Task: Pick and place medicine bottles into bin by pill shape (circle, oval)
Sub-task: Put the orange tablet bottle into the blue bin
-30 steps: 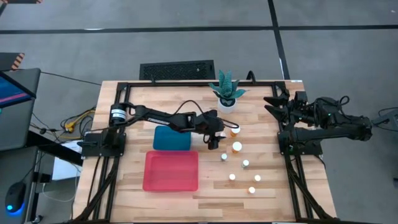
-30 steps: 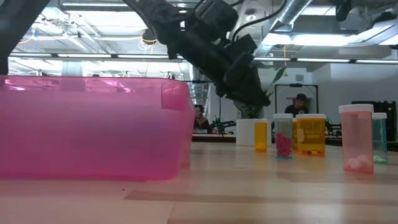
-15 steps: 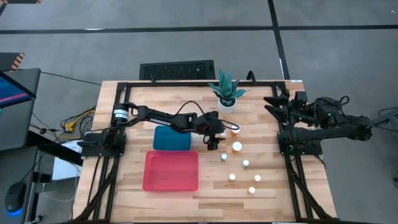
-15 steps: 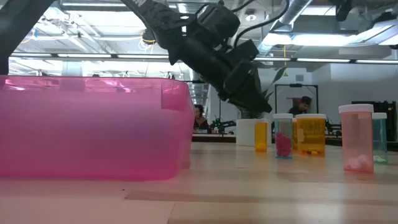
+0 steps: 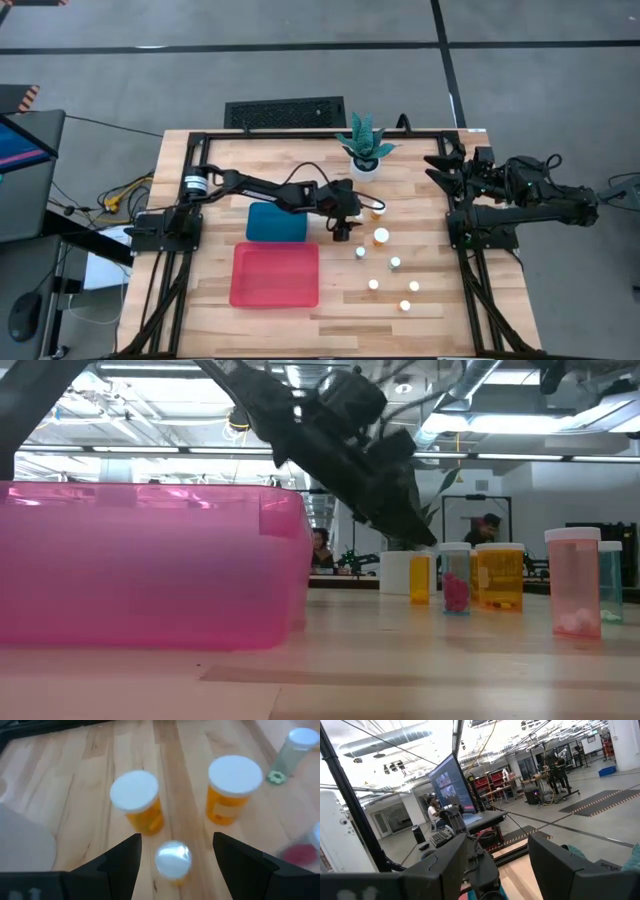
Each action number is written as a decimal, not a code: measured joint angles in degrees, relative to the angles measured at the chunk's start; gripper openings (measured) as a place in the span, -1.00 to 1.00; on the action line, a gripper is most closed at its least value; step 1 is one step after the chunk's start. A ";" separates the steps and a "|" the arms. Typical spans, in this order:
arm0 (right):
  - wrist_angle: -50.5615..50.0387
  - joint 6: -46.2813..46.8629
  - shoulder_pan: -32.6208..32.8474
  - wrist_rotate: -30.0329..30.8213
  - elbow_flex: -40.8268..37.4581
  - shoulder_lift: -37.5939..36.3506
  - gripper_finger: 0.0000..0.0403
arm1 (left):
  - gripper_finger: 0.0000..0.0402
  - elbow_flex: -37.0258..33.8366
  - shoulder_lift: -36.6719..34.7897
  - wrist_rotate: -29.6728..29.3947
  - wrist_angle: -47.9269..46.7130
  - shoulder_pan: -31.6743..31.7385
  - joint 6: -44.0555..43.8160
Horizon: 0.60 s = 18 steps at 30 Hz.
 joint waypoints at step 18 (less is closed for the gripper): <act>-0.02 0.02 0.00 0.01 0.04 -0.42 0.10 | -0.08 1.68 1.56 -0.60 -2.44 -0.35 0.38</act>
